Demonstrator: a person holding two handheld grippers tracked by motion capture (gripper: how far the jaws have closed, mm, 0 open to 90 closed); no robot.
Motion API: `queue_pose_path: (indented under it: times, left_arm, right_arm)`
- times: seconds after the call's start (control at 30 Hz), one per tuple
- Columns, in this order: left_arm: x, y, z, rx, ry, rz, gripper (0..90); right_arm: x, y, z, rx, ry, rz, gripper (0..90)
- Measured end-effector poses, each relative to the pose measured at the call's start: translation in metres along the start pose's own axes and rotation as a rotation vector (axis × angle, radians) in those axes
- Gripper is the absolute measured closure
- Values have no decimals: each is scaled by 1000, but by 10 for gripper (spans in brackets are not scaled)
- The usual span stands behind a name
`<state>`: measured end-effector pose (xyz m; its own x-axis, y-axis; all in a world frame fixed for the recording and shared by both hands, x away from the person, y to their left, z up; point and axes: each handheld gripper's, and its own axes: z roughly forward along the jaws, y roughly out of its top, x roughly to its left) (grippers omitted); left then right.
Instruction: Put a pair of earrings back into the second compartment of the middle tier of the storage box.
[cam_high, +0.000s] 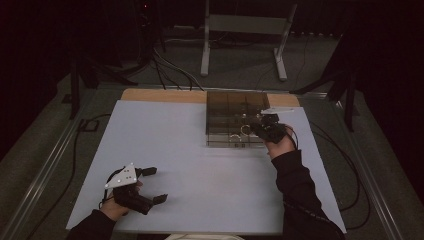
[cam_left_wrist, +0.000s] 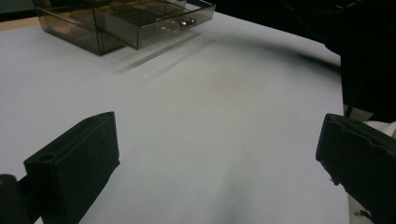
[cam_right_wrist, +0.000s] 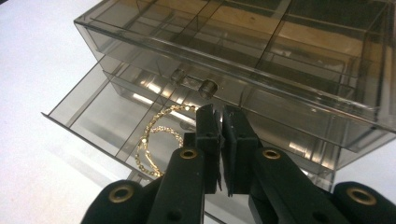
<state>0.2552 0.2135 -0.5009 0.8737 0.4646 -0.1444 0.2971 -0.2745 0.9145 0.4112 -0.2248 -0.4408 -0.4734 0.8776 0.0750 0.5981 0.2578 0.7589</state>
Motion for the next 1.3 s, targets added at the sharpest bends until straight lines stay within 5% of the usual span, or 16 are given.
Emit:
queue_pose_path:
  times: [0.47,0.67,1.03,1.3]
  left_arm:
    - [0,0,0,2,-3,-2,4]
    - [0,0,0,-1,-5,-4,4]
    - [0,0,2,-1,-7,-13,4]
    - [2,1,4,3,-4,-15,4]
  right_arm:
    - [3,-4,25,17,10,20,857]
    - [3,-7,26,19,55,45,656]
    - [24,-3,-1,-30,117,-7,426]
    - [37,2,-14,-62,236,-17,141]
